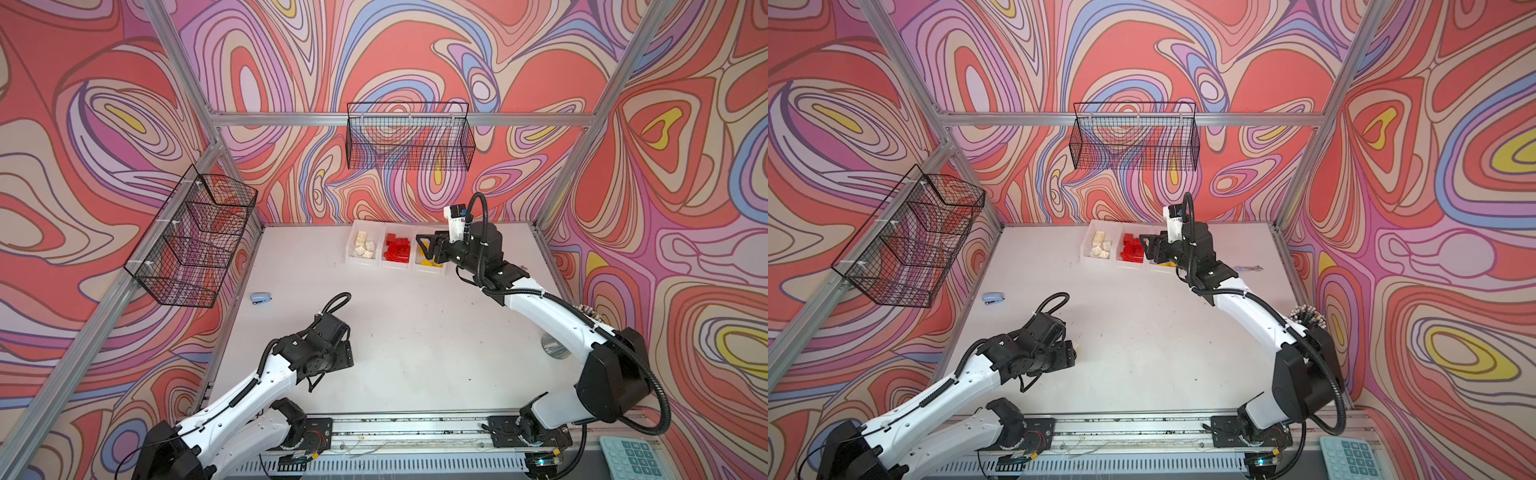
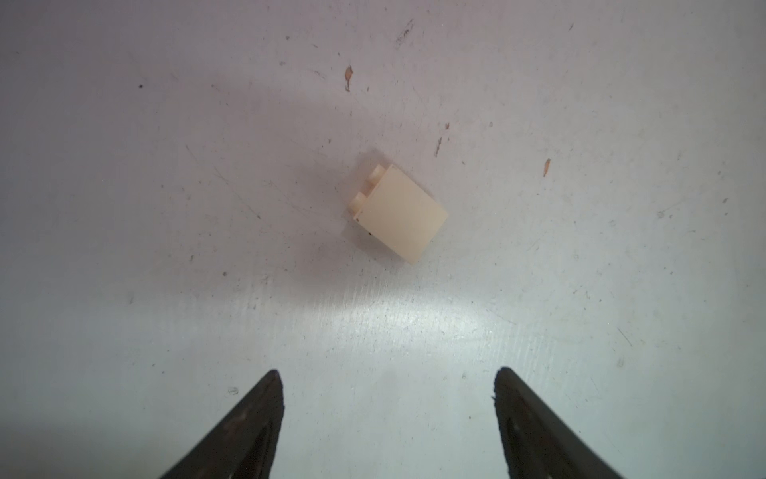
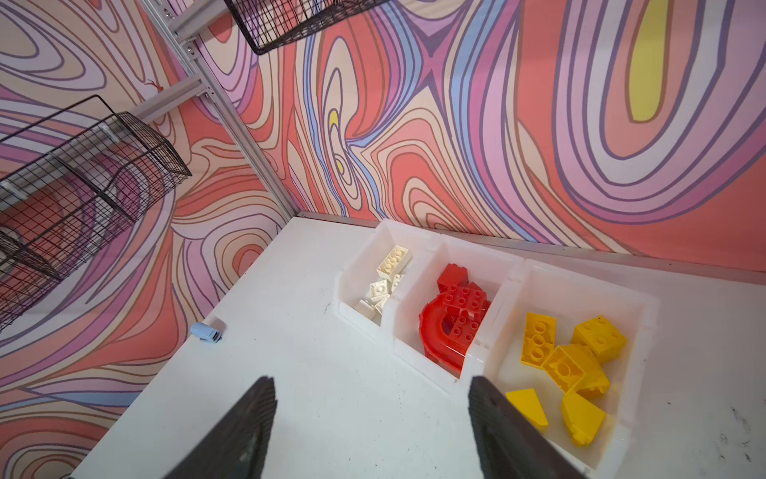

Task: Sort the legos into containers by color
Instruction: Move the lego to the center of the table.

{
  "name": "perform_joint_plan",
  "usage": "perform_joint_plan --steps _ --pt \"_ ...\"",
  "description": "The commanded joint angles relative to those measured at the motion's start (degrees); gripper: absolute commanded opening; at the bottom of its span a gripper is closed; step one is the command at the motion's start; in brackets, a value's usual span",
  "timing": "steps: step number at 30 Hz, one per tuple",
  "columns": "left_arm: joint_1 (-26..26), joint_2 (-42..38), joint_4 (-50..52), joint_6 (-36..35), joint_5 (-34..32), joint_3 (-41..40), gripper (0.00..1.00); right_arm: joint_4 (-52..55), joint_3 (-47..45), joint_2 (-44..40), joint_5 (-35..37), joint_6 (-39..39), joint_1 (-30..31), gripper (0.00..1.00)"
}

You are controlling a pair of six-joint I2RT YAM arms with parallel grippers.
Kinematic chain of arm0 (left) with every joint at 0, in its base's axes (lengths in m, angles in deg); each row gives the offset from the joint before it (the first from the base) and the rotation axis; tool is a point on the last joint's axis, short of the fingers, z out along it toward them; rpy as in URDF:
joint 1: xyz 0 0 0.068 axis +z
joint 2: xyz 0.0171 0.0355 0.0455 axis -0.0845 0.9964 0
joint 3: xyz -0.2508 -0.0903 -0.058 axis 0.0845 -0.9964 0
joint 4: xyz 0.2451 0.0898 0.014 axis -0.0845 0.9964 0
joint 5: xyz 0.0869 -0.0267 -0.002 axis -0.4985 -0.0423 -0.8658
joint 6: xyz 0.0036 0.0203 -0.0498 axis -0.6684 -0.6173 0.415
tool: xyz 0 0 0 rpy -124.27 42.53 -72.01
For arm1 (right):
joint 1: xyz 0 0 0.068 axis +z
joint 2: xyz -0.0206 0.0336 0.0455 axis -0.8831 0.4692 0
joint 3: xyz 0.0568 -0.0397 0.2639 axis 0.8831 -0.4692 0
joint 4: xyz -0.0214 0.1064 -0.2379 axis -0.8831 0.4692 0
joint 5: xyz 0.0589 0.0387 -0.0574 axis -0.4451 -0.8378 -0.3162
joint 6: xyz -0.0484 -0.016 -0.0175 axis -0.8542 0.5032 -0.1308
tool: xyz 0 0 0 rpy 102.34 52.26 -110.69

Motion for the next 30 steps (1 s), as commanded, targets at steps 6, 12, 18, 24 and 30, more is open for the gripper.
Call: perform_joint_plan --steps 6,12,18,24,30 --pt "-0.5 7.4 -13.7 6.3 -1.7 -1.7 0.81 -1.5 -4.3 -1.9 -0.6 1.4 0.3 0.77" --pt "-0.5 13.9 -19.3 6.7 -0.4 -1.2 0.8 -1.9 -7.2 -3.1 -0.6 1.8 0.4 0.77" --pt "-0.5 18.2 -21.5 5.9 -0.6 0.4 0.8 -1.8 -7.9 -4.0 0.4 1.2 0.5 0.77" --pt "-0.5 21.7 -21.1 3.9 -3.1 3.6 0.79 -1.6 -7.9 -4.2 0.5 1.1 0.5 0.77" --pt "-0.5 25.1 -20.5 0.9 -5.2 7.7 0.77 -1.6 -7.9 -4.1 0.6 1.1 0.6 0.77"
